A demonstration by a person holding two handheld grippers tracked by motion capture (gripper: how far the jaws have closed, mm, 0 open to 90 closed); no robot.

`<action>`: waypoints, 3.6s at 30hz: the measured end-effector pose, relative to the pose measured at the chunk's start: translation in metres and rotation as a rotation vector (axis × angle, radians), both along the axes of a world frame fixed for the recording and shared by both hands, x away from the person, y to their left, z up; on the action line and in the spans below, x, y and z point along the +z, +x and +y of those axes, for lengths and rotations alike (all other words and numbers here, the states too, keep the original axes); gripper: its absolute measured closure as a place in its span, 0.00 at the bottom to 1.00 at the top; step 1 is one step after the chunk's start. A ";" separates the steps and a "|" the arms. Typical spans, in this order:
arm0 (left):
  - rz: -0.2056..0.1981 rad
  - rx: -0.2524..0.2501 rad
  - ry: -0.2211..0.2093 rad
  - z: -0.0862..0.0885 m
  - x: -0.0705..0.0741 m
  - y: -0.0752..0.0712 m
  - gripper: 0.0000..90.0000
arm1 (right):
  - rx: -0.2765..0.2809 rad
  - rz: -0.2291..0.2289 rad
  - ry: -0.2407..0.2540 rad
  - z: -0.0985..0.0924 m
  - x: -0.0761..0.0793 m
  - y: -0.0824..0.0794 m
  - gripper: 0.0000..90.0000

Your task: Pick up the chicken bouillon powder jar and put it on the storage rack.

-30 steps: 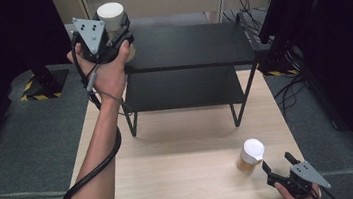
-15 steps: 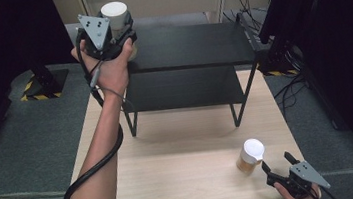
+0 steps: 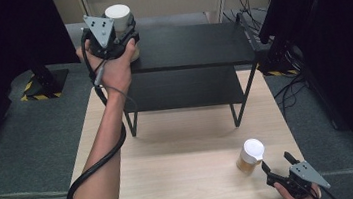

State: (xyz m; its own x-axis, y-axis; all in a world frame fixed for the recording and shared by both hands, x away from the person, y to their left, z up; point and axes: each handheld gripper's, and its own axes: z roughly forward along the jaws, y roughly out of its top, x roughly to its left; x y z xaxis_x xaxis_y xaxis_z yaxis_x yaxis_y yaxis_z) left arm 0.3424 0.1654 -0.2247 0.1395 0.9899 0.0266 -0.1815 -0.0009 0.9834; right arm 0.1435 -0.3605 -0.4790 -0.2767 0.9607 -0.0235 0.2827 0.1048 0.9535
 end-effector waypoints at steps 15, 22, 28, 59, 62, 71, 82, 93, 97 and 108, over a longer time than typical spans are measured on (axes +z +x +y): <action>0.003 -0.014 -0.021 0.002 0.004 -0.002 0.18 | 0.004 -0.001 -0.005 0.001 0.000 0.000 0.13; -0.002 -0.016 -0.019 0.003 0.002 -0.013 0.16 | 0.004 -0.002 -0.009 0.001 0.000 0.000 0.12; -0.041 -0.027 -0.051 0.006 -0.011 -0.031 0.16 | 0.008 -0.002 -0.012 0.001 0.000 0.000 0.12; -0.085 -0.128 -0.047 0.031 -0.103 -0.099 0.16 | 0.007 -0.008 -0.022 0.003 0.000 -0.001 0.12; -0.080 -0.131 -0.041 0.033 -0.113 -0.103 0.16 | 0.005 -0.007 -0.018 0.003 0.000 0.000 0.12; -0.053 -0.151 -0.002 0.034 -0.139 -0.115 0.15 | 0.008 -0.010 -0.022 0.003 -0.001 0.000 0.12; -0.036 -0.165 0.009 0.033 -0.169 -0.130 0.15 | 0.009 -0.010 -0.023 0.003 -0.001 0.000 0.12; 0.012 -0.193 0.006 0.032 -0.205 -0.146 0.15 | 0.010 -0.012 -0.027 0.004 -0.001 -0.001 0.12; 0.026 -0.196 0.012 0.033 -0.218 -0.151 0.15 | 0.010 -0.013 -0.028 0.004 -0.001 -0.001 0.12; 0.082 -0.195 0.021 0.038 -0.248 -0.160 0.14 | 0.010 -0.014 -0.032 0.005 -0.001 -0.001 0.12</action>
